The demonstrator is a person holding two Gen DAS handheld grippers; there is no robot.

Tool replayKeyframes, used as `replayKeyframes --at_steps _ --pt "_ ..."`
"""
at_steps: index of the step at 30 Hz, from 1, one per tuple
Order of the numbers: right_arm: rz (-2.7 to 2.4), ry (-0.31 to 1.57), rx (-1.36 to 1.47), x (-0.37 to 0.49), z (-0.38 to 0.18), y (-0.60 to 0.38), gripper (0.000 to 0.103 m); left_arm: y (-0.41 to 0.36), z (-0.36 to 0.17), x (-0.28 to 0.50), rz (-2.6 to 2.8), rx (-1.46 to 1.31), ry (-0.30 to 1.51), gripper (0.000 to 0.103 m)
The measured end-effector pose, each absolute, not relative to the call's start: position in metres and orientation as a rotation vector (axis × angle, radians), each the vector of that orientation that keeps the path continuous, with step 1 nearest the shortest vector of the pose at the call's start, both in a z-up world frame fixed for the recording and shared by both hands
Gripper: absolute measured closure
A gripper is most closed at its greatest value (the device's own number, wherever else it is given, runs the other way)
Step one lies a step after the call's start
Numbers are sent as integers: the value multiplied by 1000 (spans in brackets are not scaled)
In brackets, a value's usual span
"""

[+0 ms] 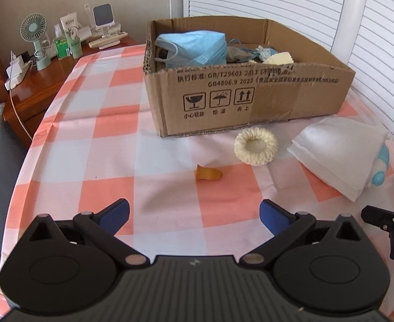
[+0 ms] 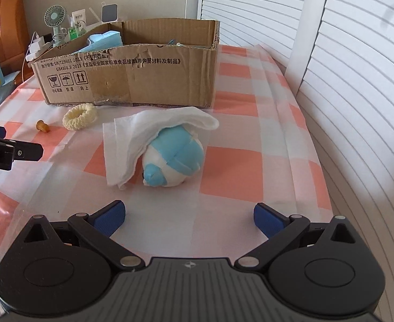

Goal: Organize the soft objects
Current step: 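Move the right tool to the blue-and-white ball while the left tool moves toward the orange piece, then close the right tool on the blue-and-white ball while the left tool closes on the orange piece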

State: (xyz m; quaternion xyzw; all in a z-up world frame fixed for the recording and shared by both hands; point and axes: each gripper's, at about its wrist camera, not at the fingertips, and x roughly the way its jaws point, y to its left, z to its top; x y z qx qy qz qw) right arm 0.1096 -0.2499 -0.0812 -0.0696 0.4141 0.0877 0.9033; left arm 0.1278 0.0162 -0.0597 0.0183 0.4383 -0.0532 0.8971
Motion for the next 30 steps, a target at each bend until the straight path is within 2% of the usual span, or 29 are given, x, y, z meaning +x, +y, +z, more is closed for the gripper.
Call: replayKeyframes --at_steps 15,17,20,22,24,30 --pt "189 779 -127 113 -87 -250 0 25 -70 143 -74 9 869 0" --pt "186 769 -128 111 -87 -249 0 24 -71 143 -68 7 861 3" --pt "185 765 -129 111 -88 -249 0 21 -68 141 -73 9 836 27" --pt "185 768 -130 111 -87 -249 0 18 -65 140 -81 12 823 48" --pt "186 767 -132 111 -87 -248 0 15 -63 139 -85 19 816 59" --pt "218 754 -162 109 -87 -249 0 2 -62 136 -108 47 800 71"
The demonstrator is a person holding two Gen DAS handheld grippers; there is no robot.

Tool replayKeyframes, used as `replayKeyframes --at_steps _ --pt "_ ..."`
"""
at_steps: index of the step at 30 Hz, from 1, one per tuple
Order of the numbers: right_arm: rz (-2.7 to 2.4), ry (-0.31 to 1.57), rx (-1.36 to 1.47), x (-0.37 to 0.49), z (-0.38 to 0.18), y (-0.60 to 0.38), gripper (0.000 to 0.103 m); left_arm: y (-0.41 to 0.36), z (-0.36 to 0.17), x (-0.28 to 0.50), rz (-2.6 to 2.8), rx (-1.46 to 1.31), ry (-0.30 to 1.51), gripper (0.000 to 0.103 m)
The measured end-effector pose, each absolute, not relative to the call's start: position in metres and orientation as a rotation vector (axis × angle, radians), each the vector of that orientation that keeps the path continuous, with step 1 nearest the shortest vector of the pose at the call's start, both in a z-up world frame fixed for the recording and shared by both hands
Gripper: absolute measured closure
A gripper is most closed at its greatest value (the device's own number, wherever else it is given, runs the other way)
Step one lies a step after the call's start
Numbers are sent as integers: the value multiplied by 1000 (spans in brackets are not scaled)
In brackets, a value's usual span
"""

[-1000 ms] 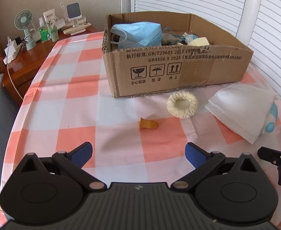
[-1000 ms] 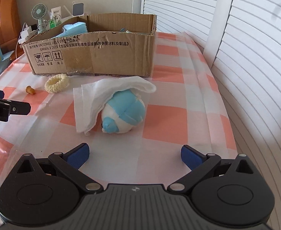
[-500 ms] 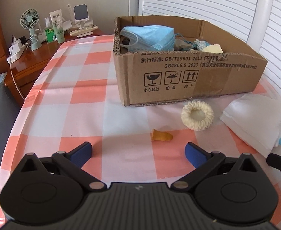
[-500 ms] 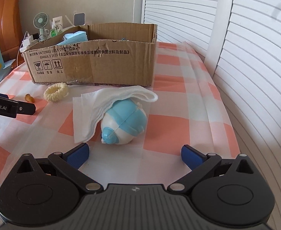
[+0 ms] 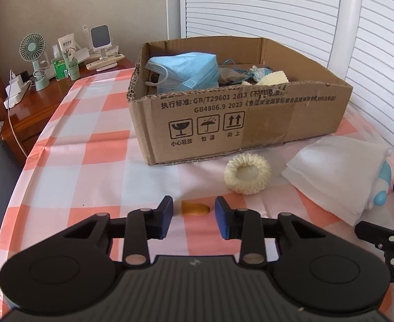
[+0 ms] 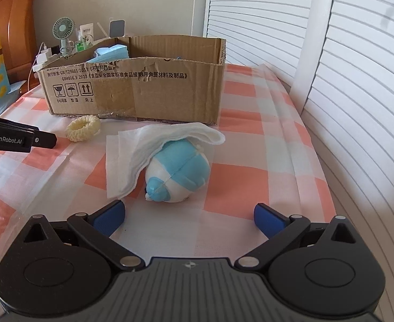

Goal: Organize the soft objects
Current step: 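Close the right tool on the blue-and-white ball while the left tool closes on the orange piece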

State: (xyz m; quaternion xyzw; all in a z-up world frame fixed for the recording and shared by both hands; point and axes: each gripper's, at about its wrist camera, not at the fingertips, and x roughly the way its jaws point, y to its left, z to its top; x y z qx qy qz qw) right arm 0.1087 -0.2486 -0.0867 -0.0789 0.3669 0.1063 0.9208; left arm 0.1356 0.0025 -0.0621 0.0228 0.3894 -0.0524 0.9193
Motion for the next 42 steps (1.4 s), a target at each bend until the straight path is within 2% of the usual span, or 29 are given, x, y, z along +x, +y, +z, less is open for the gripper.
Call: replayKeyframes --at_steps 8,10,12,16,19,20,30,42 --pt "343 732 -323 115 -80 -246 2 4 -62 137 -121 36 802 72" --pt "362 724 -365 116 -77 -246 7 5 -62 137 -122 32 803 72" --pt "377 722 -371 119 -75 -247 19 5 -63 137 -122 33 804 72" --pt "388 703 -391 125 -74 -243 24 5 -63 137 -126 33 805 72" --pt "409 697 -388 126 -75 -238 38 4 -63 137 -127 38 807 72" --pt "414 698 -386 126 -74 -236 46 4 -63 137 -127 38 807 72" --pt "383 723 -313 104 -62 -248 47 4 -62 134 -147 51 805 78" --pt "362 726 -290 77 -55 -256 47 6 -63 128 -142 62 792 78"
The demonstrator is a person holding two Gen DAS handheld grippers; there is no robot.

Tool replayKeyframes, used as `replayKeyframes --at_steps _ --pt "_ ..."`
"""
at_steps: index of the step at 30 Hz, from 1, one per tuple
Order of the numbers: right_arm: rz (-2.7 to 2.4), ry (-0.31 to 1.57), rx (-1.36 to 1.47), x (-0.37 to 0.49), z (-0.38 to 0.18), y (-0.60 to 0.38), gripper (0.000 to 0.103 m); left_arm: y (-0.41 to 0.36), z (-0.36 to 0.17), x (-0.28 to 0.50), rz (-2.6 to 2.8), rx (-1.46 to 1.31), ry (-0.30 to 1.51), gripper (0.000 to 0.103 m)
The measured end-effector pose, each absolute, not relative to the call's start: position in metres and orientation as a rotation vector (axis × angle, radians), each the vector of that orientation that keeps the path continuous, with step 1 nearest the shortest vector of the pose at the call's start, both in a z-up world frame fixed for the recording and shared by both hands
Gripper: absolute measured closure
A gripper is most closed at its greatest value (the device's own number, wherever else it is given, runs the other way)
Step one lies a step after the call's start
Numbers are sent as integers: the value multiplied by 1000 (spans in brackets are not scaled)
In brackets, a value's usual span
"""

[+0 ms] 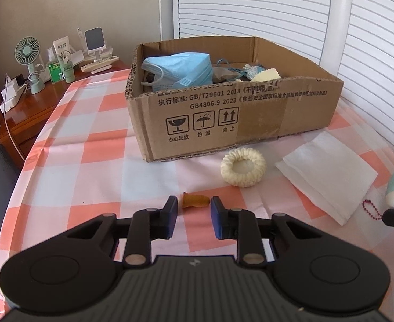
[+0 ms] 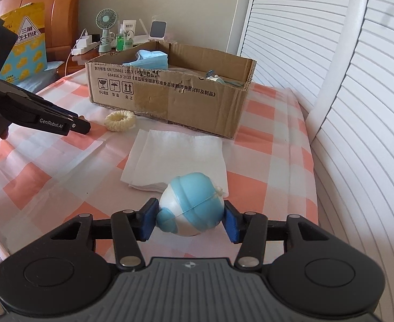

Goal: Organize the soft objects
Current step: 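Close the right tool on the blue-and-white ball while the left tool closes on the orange piece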

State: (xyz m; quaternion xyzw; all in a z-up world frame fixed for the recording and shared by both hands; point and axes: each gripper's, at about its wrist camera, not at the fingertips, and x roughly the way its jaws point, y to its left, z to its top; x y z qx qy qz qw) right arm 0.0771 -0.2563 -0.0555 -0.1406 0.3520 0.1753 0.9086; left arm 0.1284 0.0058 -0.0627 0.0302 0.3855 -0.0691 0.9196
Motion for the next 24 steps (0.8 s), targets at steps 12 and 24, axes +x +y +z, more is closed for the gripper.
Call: replayKeyframes --at_steps 12,24 --pt "378 719 -286 79 -54 -252 47 6 -64 135 -133 27 785 83" --pt "383 697 -299 75 -40 -256 47 3 -51 130 -200 104 783 83"
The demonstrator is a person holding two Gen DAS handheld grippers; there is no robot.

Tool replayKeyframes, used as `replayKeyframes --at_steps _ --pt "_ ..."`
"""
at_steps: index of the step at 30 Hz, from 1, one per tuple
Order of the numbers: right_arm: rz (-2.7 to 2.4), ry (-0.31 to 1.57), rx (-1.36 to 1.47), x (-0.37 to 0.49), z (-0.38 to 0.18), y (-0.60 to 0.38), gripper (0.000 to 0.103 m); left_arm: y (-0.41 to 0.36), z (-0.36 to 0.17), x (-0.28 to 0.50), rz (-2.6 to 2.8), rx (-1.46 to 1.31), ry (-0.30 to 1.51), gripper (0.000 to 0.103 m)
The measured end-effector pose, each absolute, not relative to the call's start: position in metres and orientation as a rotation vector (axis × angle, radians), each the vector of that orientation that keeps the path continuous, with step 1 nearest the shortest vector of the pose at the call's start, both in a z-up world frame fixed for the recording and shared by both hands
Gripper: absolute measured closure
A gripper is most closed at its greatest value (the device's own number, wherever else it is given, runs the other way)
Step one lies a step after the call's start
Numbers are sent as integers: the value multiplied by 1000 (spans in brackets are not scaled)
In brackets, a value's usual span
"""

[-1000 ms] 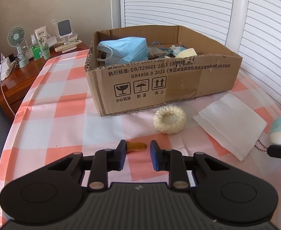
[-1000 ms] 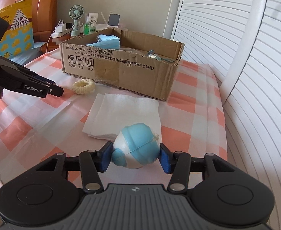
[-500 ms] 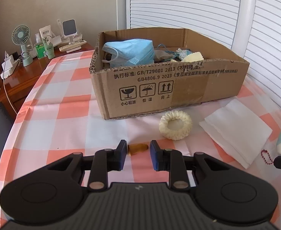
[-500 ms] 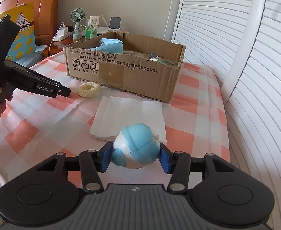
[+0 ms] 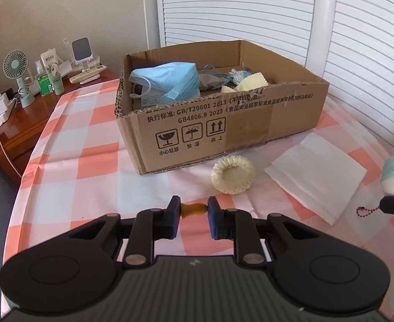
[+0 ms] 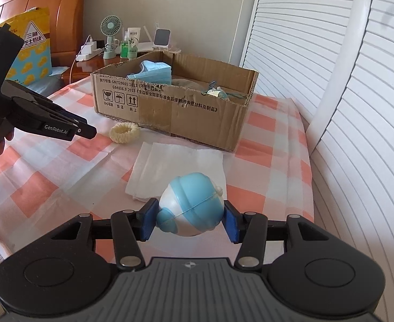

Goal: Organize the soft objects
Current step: 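Close the right tool on the blue-and-white ball while the left tool closes on the orange piece, then drop the orange piece into the box with the left tool while the right drops the ball in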

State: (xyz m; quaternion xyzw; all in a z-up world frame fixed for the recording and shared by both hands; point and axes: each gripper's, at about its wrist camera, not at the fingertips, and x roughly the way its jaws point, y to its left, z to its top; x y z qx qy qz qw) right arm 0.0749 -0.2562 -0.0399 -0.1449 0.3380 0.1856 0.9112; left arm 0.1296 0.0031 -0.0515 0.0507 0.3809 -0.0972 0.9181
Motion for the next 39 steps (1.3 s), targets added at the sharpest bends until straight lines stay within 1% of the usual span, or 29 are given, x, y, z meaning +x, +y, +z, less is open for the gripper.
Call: replayKeyframes --at_steps 7,13,17,21,22,23,24,25,26,27,28,35,39 --pt "413 662 -316 76 -20 -258 47 11 -22 129 -334 106 801 83" --pt "445 625 -333 91 -3 -253 47 8 15 144 -393 144 740 83" --pt "455 597 -332 107 8 -251 47 -5 36 173 -430 154 703 83" --pt "456 576 -323 123 18 -249 47 -22 40 215 -431 176 690 83" --pt "457 571 -323 127 20 -248 47 -26 38 226 -437 170 701 80" --pt "458 568 -324 130 20 -247 47 -29 36 236 -442 163 711 79" --pt "459 567 -321 133 21 -246 47 -31 33 245 -434 159 716 74" --pt "461 569 -317 136 22 -245 47 -32 31 252 -427 156 717 62" --pt "463 571 -314 140 21 -244 47 -33 29 259 -422 155 717 52" --pt "462 573 -312 143 21 -244 47 -32 27 263 -419 158 714 33" --pt "461 575 -310 146 21 -243 47 -31 26 265 -407 164 708 22" --pt "455 604 -284 184 23 -237 47 -2 36 236 -334 171 633 3" --pt "447 625 -281 217 26 -226 47 14 42 203 -298 197 625 2"
